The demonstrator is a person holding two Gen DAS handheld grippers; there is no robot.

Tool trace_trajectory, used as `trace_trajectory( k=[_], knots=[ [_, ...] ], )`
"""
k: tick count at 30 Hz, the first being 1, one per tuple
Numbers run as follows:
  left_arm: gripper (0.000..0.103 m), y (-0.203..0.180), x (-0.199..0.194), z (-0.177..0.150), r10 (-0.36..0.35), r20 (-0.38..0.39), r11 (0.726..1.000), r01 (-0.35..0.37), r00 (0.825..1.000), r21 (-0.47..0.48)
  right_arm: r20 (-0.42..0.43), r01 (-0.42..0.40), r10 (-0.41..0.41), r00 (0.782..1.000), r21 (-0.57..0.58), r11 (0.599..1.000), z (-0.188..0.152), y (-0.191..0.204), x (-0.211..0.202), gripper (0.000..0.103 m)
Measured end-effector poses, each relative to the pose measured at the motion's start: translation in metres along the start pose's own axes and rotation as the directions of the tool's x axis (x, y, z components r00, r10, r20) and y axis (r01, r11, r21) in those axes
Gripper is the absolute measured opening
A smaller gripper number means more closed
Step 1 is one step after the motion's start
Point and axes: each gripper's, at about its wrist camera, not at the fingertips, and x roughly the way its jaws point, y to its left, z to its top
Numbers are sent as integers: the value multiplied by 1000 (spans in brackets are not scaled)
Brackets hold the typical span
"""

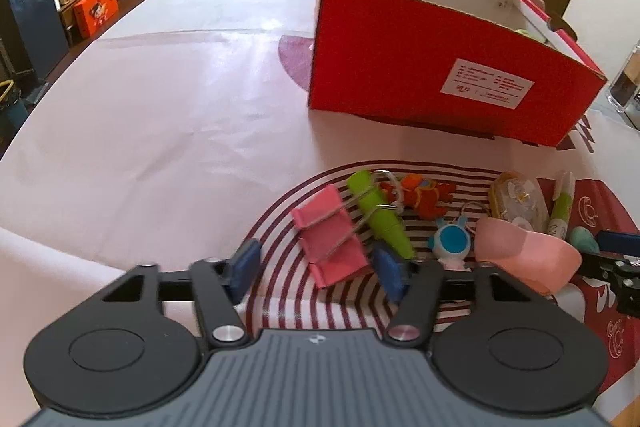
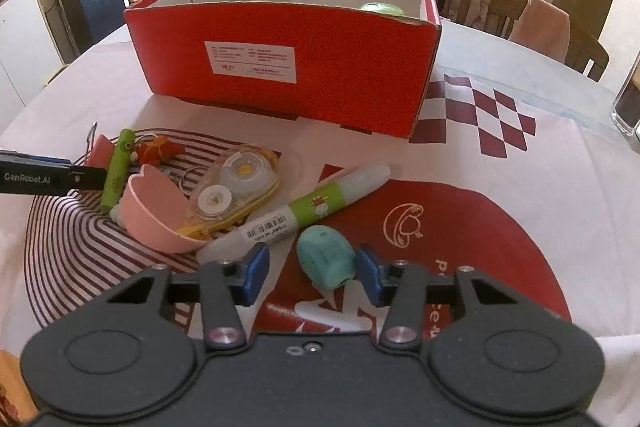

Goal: Organize rigid objects
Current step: 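Grasp the pink binder clip with the left tool while the right grasps the teal eraser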

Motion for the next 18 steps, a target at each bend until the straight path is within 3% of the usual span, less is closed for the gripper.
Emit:
trace_trajectory(
  k=[5, 8, 18],
  knots=[
    [37, -5, 2, 2, -16, 1, 1000, 16, 1000, 11, -12, -5, 5, 1000, 1, 1000, 3, -4, 6, 40],
    [37, -5, 1, 2, -14, 3, 1000, 14, 1000, 14, -27, -4, 3, 1000, -22, 1000, 2, -2, 11, 35],
    [33, 0, -2, 3, -25, -8, 1000, 25, 1000, -5, -10, -19, 19, 1000, 10, 1000, 1, -3, -3, 35]
  ],
)
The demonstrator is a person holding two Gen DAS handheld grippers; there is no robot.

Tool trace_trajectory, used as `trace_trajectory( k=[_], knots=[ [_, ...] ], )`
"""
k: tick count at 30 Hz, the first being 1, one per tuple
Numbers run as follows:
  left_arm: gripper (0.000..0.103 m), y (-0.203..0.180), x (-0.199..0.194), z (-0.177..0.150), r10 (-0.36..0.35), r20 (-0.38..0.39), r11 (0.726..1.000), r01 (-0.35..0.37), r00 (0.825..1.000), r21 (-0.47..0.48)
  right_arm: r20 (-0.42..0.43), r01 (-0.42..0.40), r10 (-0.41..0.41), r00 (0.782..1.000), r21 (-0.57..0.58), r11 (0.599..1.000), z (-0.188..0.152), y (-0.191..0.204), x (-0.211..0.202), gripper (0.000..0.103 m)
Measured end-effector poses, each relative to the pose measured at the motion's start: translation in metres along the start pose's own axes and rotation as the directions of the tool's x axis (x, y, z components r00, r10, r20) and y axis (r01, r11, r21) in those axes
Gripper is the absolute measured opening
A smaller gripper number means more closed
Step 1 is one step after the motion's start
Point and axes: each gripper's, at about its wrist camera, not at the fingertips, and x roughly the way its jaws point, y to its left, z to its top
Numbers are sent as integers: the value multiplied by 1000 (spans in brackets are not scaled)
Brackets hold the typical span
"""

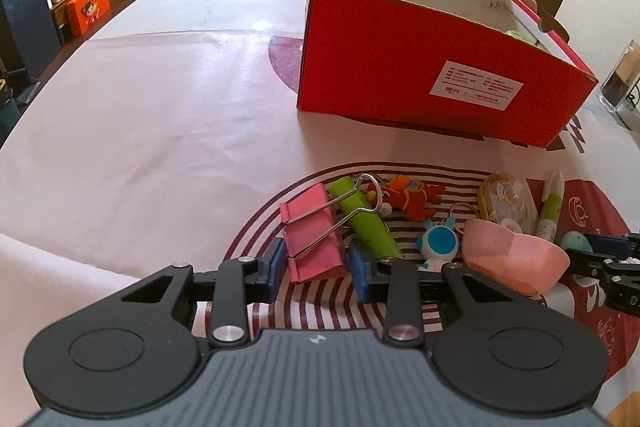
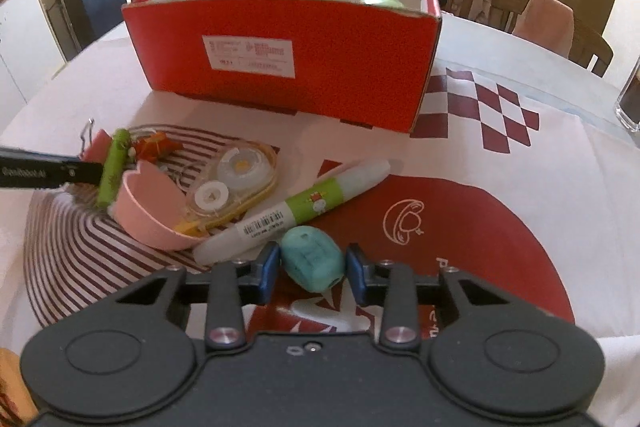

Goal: Organize rigid objects
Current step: 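Grasp the pink binder clip with the left tool while the right grasps the teal eraser, then carry the binder clip and teal eraser into the red box with both tools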

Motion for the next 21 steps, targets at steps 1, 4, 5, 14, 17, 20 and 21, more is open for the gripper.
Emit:
trace_trajectory(
  k=[1, 4, 5, 14, 17, 20, 21],
  knots=[
    [32, 1, 0, 0, -2, 0, 1000, 2, 1000, -1, 2, -3, 3, 1000, 2, 1000, 1, 0, -3, 35],
    [31, 4, -5, 0, -8, 3, 1000, 8, 1000, -16, 8, -4, 4, 1000, 3, 1000, 2, 2, -11, 35],
    [31, 5, -6, 0, -12, 6, 1000, 12, 1000, -21, 10, -5, 5, 1000, 4, 1000, 2, 3, -13, 35],
    [30, 11, -31, 4, -49, 30, 998, 50, 998, -49, 38, -33, 32, 999, 15, 999, 8, 9, -38, 35],
    [30, 12, -39, 4, -59, 28, 996, 61, 998, -63, 46, -45, 44, 998, 22, 999, 11, 12, -47, 35],
    [30, 13, -47, 7, -71, 33, 994, 74, 997, -76, 55, -54, 53, 997, 21, 998, 16, 14, -55, 35],
    [30, 13, -50, 8, -74, 34, 994, 77, 997, -80, 59, -57, 55, 997, 21, 998, 18, 14, -58, 35]
  ],
)
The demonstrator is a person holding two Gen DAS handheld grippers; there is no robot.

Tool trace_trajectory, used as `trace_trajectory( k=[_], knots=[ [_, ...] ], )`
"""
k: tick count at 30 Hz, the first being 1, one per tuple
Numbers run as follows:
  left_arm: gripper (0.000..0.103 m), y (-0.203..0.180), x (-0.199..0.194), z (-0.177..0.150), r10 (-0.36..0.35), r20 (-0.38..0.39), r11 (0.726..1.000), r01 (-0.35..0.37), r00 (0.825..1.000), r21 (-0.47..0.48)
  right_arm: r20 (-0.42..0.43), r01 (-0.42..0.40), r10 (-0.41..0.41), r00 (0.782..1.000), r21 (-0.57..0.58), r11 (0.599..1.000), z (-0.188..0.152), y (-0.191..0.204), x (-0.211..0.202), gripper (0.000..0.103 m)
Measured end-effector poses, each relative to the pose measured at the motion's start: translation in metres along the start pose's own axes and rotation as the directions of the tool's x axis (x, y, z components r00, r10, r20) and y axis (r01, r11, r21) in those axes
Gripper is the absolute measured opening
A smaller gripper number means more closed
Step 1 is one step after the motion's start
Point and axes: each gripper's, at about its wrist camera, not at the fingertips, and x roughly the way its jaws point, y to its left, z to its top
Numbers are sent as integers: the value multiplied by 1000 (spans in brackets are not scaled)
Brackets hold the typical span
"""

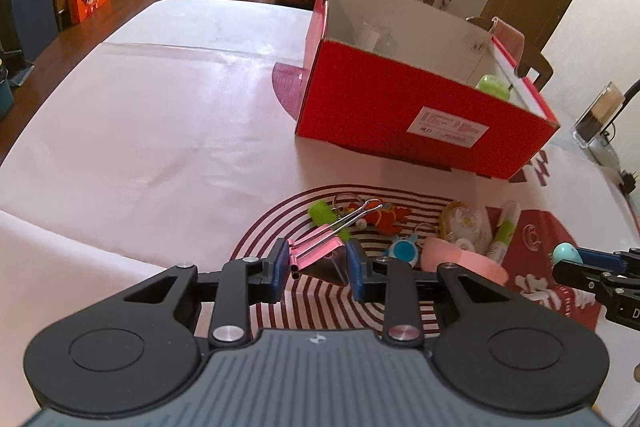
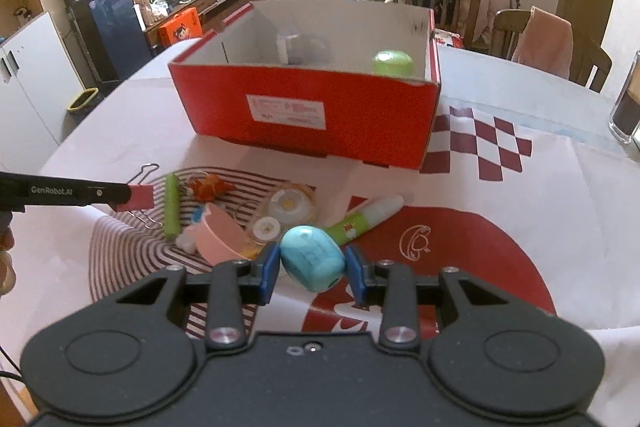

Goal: Organize rigid objects
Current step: 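Carry the binder clip and teal eraser into the red box with both tools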

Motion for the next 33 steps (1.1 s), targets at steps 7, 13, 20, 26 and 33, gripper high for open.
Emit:
trace_trajectory(
  k=[7, 13, 20, 26, 33],
  knots=[
    [30, -12, -25, 20, -37, 37, 999, 37, 999, -5, 38, -1, 1, 999, -8, 1000, 25, 0, -19, 35],
    [30, -33, -46, 51, -74, 102, 997, 71, 992, 37, 100, 17, -12, 995, -41, 999, 59, -2, -31, 35],
    [30, -60, -50, 94, -88, 175, 993, 72, 981, 97, 173, 58, -44, 984, -75, 996, 101, -8, -33, 35],
    [30, -80, -37, 128, -74, 217, 989, 43, 973, 143, 170, 81, -66, 983, -83, 993, 128, -15, -10, 35],
    [30, -88, -2, 158, -56, 205, 990, 28, 977, 139, 131, 78, -63, 989, -108, 991, 145, -17, 31, 35]
  ],
)
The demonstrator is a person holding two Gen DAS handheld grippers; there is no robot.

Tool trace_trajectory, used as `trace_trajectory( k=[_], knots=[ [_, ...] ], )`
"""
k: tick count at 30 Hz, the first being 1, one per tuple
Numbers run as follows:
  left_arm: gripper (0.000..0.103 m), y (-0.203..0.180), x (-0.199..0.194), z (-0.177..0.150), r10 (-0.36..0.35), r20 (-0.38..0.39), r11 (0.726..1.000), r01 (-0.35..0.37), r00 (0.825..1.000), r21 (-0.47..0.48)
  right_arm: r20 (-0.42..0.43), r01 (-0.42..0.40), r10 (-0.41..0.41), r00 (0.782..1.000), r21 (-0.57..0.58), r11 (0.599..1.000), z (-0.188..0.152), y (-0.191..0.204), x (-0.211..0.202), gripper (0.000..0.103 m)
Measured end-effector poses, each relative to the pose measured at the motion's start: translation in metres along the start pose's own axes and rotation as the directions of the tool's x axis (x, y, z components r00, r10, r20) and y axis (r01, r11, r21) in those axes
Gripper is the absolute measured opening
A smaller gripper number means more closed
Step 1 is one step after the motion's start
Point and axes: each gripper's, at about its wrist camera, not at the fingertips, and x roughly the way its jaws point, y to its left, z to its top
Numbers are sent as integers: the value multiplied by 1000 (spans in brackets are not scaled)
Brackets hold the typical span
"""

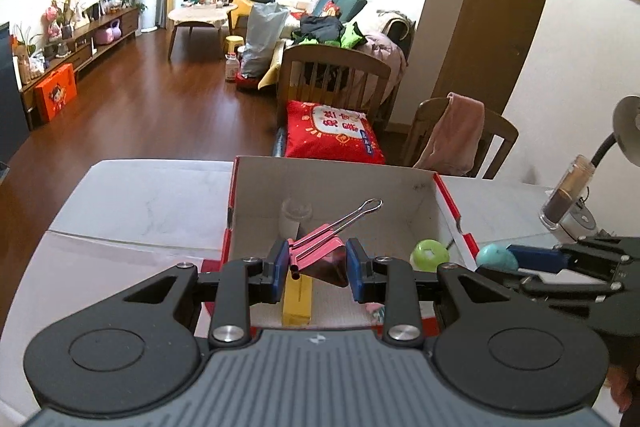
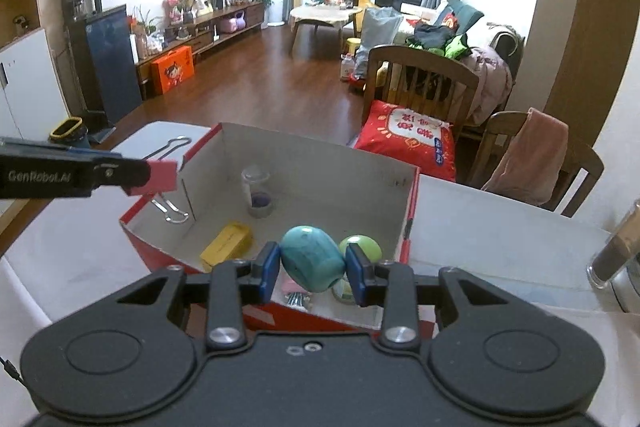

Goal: Organize rigid objects
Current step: 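Carry the binder clip and teal eraser into the red box with both tools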

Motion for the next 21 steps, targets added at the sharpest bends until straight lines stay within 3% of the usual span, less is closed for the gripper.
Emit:
trace_trajectory(
  k=[11, 21],
  knots=[
    [30, -4, 73, 4, 35, -85, 999, -32, 996, 30, -140, -7, 2, 990, -38, 999, 4, 6, 66, 35],
    [30, -6, 126, 2, 13, -179, 1000, -9, 984, 20, -241, -42, 26, 970, -61, 997, 1, 15, 108, 34]
  ],
)
